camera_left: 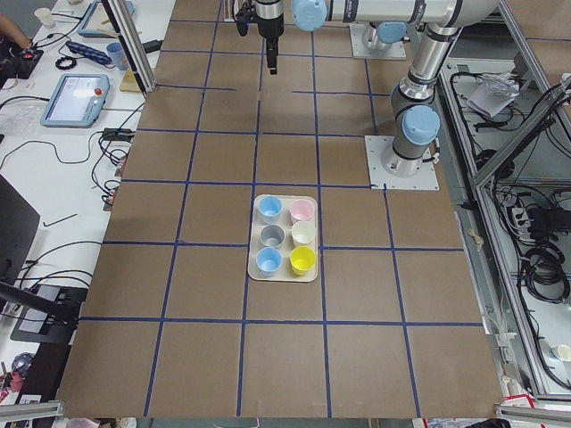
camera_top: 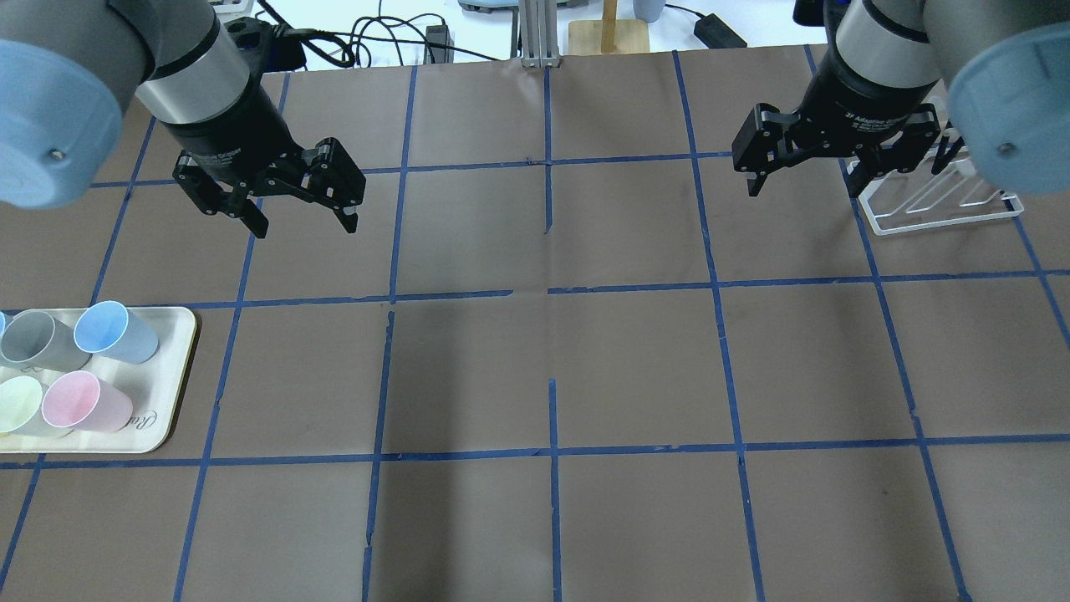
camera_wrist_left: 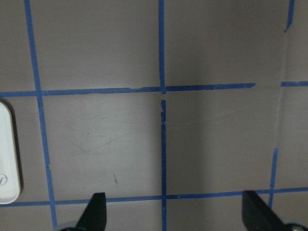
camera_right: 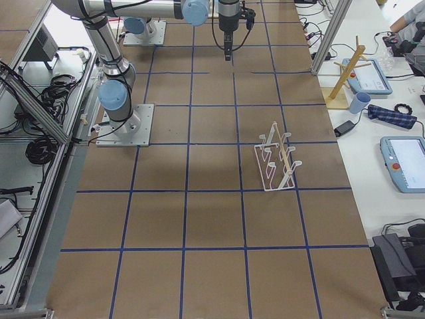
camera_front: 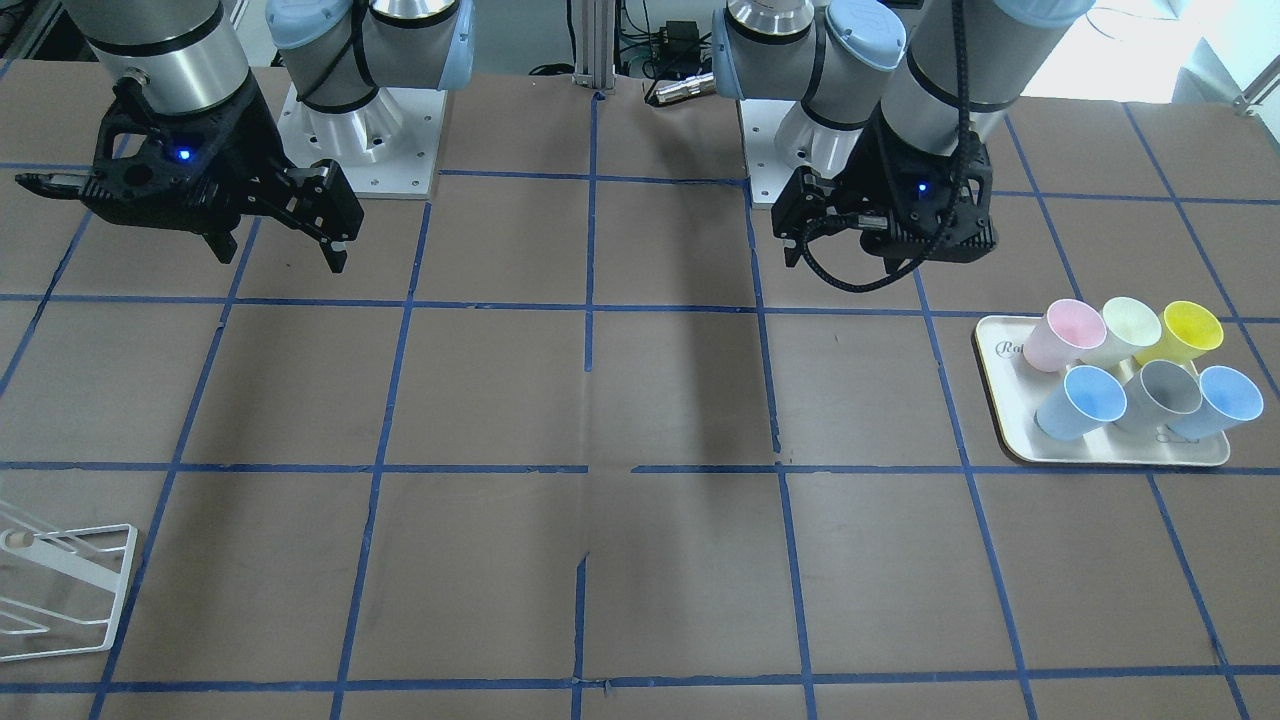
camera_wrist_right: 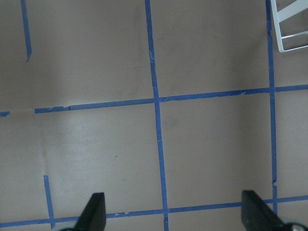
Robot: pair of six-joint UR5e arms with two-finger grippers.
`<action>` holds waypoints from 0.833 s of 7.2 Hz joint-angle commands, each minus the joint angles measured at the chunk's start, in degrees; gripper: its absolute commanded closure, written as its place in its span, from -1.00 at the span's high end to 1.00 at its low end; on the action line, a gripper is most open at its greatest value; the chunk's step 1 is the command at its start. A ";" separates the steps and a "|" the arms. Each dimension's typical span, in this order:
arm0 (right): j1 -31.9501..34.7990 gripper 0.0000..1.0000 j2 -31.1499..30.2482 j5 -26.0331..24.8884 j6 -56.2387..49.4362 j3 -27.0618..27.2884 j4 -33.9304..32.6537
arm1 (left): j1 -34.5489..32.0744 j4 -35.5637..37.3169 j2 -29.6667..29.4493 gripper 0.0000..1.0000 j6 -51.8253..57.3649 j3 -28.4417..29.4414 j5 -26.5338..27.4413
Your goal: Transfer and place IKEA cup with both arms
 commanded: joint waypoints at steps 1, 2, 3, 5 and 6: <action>0.01 1.00 -0.16 0.21 0.17 -0.49 0.03 | -0.53 -1.91 2.97 1.00 0.37 -2.03 3.03; 0.27 1.00 0.18 0.64 0.17 -2.15 0.12 | 0.08 -2.09 3.33 1.00 0.46 -2.99 3.23; 0.45 1.00 1.84 2.65 -0.53 -5.03 1.25 | 0.60 -1.57 3.33 1.00 2.90 -3.44 3.15; 0.54 1.00 2.56 2.06 -0.62 -6.39 3.81 | 0.78 -1.74 3.86 1.00 3.27 -3.62 3.06; 0.54 1.00 2.56 1.97 -0.71 -6.21 3.90 | 1.13 -1.74 3.94 1.00 3.27 -3.71 3.06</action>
